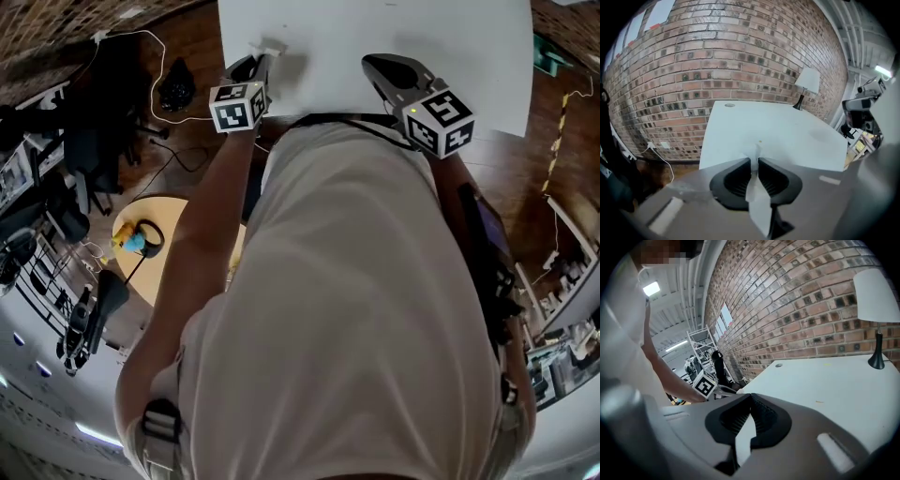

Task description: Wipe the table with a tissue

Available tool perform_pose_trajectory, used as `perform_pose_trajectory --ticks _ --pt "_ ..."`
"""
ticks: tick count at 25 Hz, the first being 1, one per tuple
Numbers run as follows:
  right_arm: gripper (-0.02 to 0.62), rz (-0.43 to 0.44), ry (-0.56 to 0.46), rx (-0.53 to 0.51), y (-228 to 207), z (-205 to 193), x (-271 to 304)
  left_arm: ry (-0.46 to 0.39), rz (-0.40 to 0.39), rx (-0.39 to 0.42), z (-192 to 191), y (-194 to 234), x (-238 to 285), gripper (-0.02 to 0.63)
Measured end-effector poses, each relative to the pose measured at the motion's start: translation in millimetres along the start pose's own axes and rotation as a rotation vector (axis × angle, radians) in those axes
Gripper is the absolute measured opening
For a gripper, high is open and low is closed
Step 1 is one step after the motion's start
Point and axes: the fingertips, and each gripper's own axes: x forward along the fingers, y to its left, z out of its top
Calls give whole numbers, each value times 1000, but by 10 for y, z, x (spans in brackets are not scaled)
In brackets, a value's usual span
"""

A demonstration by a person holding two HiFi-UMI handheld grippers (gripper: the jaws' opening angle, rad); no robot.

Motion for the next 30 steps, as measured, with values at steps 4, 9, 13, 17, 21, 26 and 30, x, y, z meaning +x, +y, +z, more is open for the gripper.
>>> perform_pose_trajectory --ticks 4,9,13,17,21,26,30 --pt "8 -58 -14 22 -74 -16 -128 46 70 67 -11 91 166 57" --pt "8 -104 -28 59 -170 -63 -263 82 135 241 -17 75 342 57" --pt "8 -124 -33 76 -247 -79 -346 95 167 302 -87 44 357 49" --pt "8 -117 -33 71 -334 -35 -369 93 181 297 -93 37 347 48" --pt "8 -102 -32 69 -400 -20 -337 86 205 263 -105 32 371 48" --pt "8 -79 -25 64 -436 -11 -360 83 228 206 -145 -24 341 47" --pt "8 -70 -24 63 -467 -7 -398 58 233 187 -192 -132 323 46"
